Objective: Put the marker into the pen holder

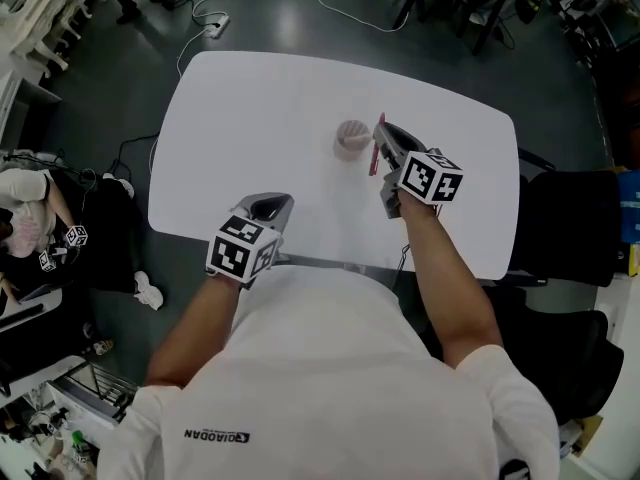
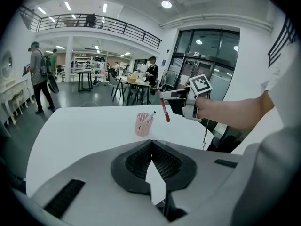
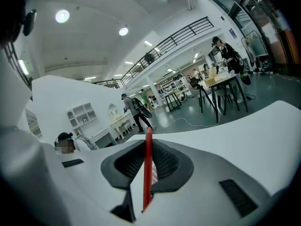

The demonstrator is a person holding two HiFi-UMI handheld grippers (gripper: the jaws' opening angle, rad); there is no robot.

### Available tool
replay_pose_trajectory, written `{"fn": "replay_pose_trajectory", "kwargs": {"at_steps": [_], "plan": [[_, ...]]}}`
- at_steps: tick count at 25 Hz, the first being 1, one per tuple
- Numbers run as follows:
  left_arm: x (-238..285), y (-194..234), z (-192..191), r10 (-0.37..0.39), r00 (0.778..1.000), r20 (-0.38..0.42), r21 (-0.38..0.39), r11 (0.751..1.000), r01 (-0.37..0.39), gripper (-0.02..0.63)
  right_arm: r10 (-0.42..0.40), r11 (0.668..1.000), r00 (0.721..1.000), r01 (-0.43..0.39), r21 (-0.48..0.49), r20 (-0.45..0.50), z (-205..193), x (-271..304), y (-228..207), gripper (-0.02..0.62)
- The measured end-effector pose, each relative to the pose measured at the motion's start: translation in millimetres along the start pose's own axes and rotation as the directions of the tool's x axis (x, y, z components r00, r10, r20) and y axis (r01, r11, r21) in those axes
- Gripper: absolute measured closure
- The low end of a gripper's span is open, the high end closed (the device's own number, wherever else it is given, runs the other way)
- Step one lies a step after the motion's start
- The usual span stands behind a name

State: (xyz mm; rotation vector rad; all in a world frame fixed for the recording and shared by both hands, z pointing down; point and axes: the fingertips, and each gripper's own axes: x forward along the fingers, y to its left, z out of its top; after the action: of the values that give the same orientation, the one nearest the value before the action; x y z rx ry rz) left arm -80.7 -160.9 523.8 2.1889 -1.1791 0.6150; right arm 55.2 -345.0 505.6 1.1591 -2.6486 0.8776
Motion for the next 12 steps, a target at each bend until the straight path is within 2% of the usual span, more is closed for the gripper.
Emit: {"fn": "replay_pose_trajectory", "kwargs": {"at_steps": [7, 12], "plan": [[-18, 23, -6, 0.063, 0.998, 0.025, -0.048, 0.997, -0.062, 0.580, 0.010, 0.986, 1.000, -0.011, -0.168, -0.008, 5, 52, 11, 0.529], [-28, 28, -19, 0.081, 0.996, 0.023, -0.080, 0.994, -0.079, 0.580, -0.016, 0.979, 1.000, 0.014, -0.201, -0.012, -2, 79, 1, 0.529]]}}
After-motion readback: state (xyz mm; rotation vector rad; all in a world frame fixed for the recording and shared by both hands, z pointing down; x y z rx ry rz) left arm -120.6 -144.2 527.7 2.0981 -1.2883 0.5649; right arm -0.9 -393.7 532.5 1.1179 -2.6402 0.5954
